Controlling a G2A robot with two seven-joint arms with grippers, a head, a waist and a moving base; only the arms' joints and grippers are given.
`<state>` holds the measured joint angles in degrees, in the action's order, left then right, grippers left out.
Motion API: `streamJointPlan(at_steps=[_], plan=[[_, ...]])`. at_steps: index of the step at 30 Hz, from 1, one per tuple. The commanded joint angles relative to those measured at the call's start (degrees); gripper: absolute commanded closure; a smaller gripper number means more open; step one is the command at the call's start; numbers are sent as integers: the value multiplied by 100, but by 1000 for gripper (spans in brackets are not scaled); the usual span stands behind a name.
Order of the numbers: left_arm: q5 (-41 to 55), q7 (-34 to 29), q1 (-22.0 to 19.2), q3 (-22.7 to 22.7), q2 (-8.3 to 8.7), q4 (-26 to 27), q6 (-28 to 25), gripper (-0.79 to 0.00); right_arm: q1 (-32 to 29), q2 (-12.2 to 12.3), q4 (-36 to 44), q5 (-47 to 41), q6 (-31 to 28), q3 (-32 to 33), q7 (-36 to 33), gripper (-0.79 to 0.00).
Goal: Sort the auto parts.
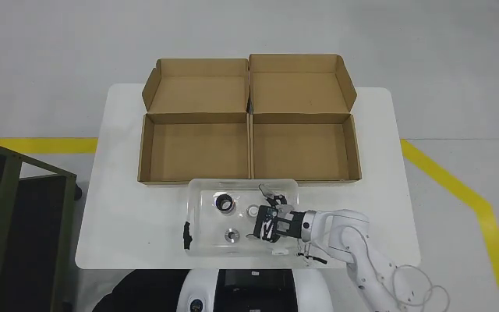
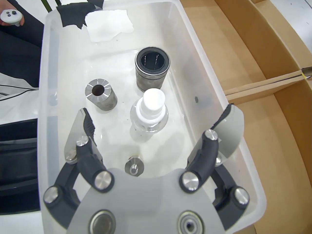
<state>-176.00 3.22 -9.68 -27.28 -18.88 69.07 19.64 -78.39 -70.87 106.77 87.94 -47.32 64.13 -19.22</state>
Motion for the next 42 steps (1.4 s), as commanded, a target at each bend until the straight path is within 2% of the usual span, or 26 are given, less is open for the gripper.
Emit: streamJointPlan(at_steps=[1, 4, 6, 8, 10, 13, 14, 22, 28, 35, 42], plan=[[0, 0, 0, 0, 0, 0, 0, -785, 58, -2, -55, 11, 38, -54, -47, -588], [0, 0, 0, 0, 0, 0, 0, -785, 135, -4, -133, -11, 81, -133, -93, -388], [0, 0, 0, 0, 0, 0, 0, -785, 179, -2, -172, -24, 95, -171, -112, -372], [0, 0, 0, 0, 0, 0, 0, -785, 208, 3, -203, -26, 101, -198, -112, -299], [0, 0, 0, 0, 0, 0, 0, -785, 229, 12, -214, -25, 56, -220, -115, -157], [0, 0, 0, 0, 0, 0, 0, -785, 209, 38, -118, -38, -43, -207, -116, -22], [0, 0, 0, 0, 0, 0, 0, -785, 194, 49, -64, -50, -85, -192, -113, 0], [0, 0, 0, 0, 0, 0, 0, -785, -61, 161, 655, -251, -387, 83, 107, 0], [0, 0, 0, 0, 0, 0, 0, -785, -267, 219, 1103, -439, -248, 312, 452, 0], [0, 0, 0, 0, 0, 0, 0, -785, -261, 232, 1248, -864, -13, 382, 937, 0], [0, 0, 0, 0, 0, 0, 0, -785, 40, 206, 1167, -1723, 118, 344, 1286, 0]])
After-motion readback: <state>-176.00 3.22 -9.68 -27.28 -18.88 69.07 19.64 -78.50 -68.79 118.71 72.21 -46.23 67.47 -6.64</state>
